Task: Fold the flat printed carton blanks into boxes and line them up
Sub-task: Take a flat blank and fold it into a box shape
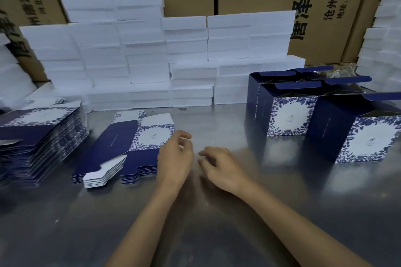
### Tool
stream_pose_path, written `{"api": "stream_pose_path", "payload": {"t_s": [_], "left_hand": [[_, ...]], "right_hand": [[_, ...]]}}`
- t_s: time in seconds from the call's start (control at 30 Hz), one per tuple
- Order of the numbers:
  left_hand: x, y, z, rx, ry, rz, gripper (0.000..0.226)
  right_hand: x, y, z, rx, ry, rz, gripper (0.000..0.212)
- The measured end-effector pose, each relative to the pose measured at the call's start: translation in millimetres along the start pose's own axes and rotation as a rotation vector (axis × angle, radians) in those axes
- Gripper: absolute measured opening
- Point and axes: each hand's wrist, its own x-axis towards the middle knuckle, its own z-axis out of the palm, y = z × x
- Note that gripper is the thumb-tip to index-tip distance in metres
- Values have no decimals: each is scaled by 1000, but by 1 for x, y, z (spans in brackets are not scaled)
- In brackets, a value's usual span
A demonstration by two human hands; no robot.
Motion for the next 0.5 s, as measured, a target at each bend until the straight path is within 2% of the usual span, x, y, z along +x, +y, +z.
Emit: {"api": "stream_pose_path", "payload": {"t_s": [0.1, 0.23, 0.37, 0.5], "left_hand": [[-1, -11, -15, 1, 204, 71, 23], [12, -19, -32, -44, 380, 69, 24], [19, -29, -37, -37, 425, 49, 22], [20, -30, -36, -53, 415, 52, 22]], "right_hand": [[16, -32, 25, -18, -24, 65, 34], [39, -67, 48, -164, -68, 261, 55], [53, -81, 65, -191, -120, 316, 56], [53, -75, 74, -62, 25, 297, 48]]}}
